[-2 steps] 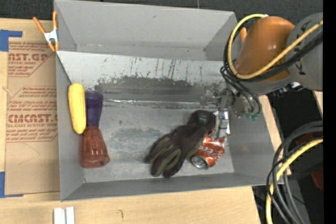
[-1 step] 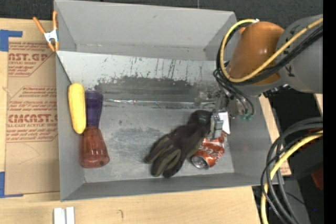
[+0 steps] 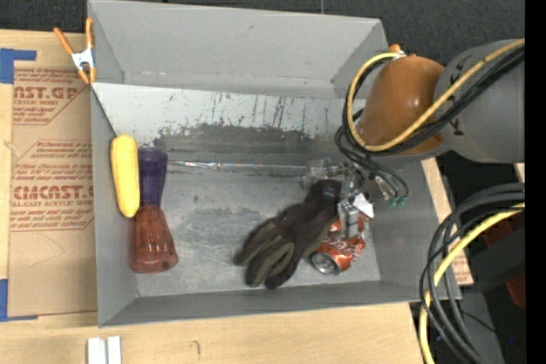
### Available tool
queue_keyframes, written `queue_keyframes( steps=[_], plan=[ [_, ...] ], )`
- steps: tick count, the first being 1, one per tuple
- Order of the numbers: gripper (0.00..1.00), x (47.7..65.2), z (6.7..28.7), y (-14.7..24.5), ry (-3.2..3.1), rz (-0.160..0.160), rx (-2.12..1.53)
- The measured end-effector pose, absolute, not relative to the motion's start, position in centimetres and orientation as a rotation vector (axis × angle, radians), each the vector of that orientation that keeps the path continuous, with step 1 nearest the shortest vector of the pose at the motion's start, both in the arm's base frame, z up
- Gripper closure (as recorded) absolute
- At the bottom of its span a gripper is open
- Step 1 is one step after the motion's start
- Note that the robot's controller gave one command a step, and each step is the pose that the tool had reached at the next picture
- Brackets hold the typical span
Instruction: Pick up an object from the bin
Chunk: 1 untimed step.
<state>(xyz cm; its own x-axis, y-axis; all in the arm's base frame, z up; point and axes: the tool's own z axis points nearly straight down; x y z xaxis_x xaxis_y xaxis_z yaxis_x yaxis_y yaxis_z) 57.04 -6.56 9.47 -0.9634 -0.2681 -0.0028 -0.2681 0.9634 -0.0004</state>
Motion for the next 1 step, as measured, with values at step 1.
queue_keyframes(
  steps=[1],
  plan=[
    [1.00,56.88,7.69,-6.46,3.141,0.000,-0.278]
  ],
)
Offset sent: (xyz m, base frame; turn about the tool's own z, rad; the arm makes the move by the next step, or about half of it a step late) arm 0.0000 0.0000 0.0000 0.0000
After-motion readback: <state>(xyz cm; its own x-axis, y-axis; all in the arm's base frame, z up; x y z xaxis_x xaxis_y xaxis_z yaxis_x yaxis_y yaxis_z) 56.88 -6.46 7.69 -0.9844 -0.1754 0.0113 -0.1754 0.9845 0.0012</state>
